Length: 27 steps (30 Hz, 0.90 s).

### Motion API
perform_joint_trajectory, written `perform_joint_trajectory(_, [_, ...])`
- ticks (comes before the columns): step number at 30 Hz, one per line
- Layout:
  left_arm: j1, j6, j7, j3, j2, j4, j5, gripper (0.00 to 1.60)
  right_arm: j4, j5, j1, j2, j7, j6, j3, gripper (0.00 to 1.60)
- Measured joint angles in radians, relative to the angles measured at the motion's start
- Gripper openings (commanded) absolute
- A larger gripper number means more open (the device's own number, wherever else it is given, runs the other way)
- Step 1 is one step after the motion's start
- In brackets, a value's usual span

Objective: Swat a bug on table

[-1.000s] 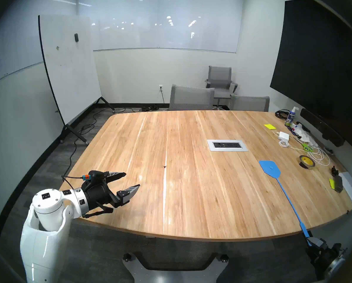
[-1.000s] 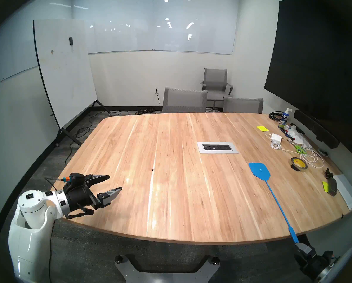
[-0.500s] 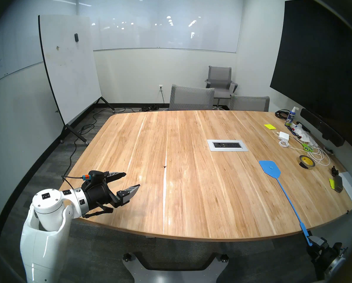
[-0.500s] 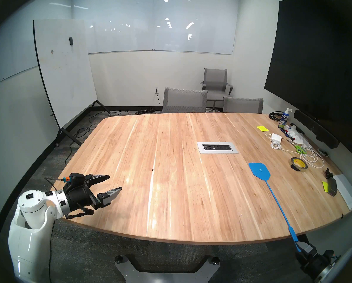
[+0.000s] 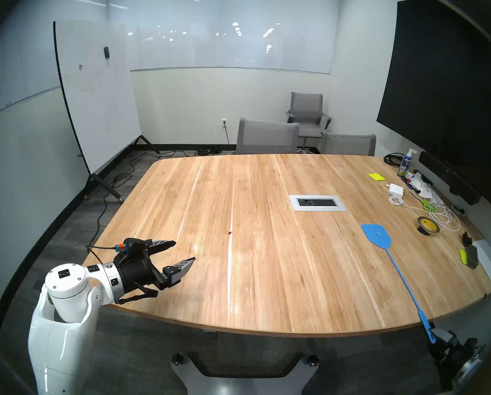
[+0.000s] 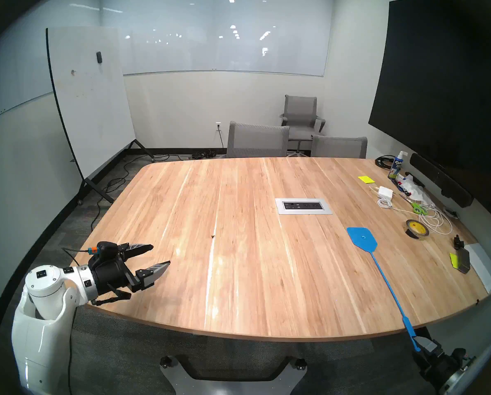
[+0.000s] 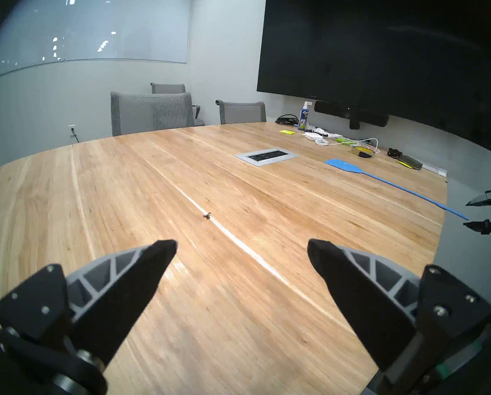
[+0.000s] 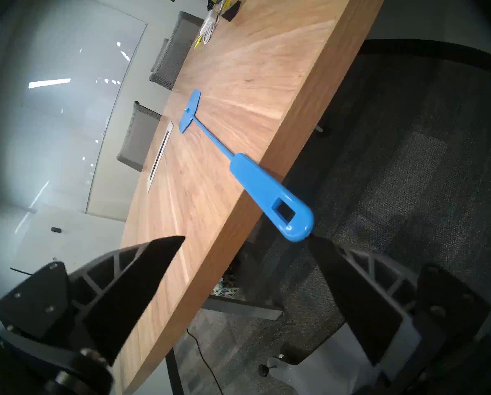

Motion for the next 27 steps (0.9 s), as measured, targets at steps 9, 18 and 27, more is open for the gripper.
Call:
perform_joint_trajectory(9, [0.000, 0.000, -0.001, 0.000, -0.001, 0.000, 0.001, 1.60, 0.007, 0.000, 0.007, 0.000, 0.001, 0.002, 0.002, 1.60])
perform_joint_trajectory(18, [0.000, 0.000, -0.001, -0.001, -0.001, 0.000, 0.001, 1.60, 0.010, -0.001, 0.011, 0.001, 0.002, 0.005, 0.005, 1.11])
perform_joint_trajectory(27, [-0.001, 0.000, -0.002, -0.001, -0.002, 0.000, 0.002, 1.60, 0.014, -0.002, 0.014, 0.001, 0.002, 0.007, 0.006, 1.12])
